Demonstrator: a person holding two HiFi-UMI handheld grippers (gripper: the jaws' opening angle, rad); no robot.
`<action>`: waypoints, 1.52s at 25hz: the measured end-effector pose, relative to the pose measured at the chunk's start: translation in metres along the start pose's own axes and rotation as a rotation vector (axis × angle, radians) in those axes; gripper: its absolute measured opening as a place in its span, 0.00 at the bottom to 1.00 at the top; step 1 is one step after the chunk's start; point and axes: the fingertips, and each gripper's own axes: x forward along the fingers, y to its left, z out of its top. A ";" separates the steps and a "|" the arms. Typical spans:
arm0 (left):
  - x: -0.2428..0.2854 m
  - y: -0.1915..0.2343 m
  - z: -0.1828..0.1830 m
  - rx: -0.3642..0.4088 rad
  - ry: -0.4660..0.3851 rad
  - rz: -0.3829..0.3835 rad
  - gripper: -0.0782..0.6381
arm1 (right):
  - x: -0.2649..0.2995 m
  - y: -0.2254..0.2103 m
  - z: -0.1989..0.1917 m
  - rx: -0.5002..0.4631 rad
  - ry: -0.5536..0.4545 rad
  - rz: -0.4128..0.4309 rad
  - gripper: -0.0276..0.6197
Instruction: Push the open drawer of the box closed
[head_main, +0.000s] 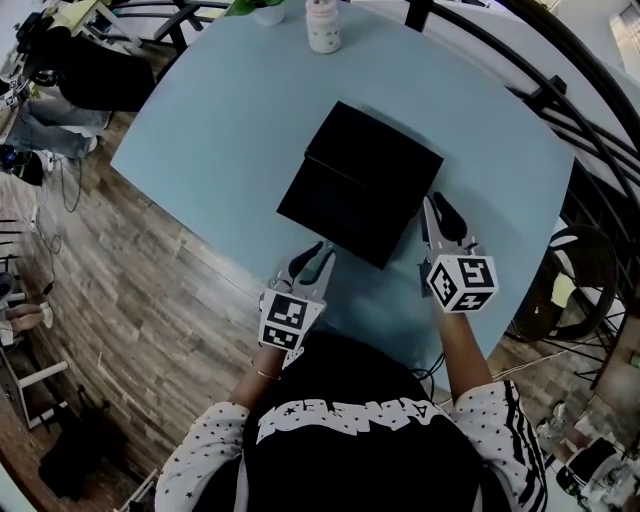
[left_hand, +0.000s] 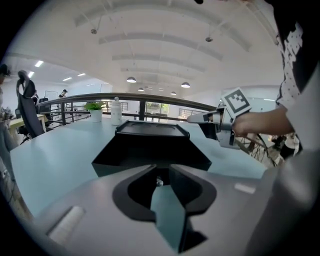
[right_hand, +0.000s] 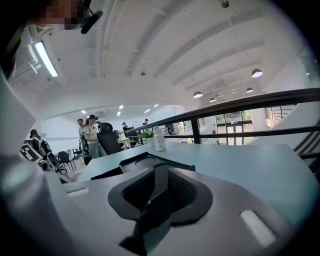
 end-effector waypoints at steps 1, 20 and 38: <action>0.002 0.001 -0.003 -0.001 0.012 -0.001 0.11 | 0.002 -0.002 -0.003 0.001 0.008 -0.007 0.14; 0.032 0.005 -0.033 0.001 0.160 0.012 0.11 | 0.022 -0.007 -0.031 0.003 0.095 -0.023 0.18; 0.031 0.006 -0.036 0.005 0.190 0.031 0.11 | 0.022 -0.007 -0.032 0.008 0.090 -0.016 0.18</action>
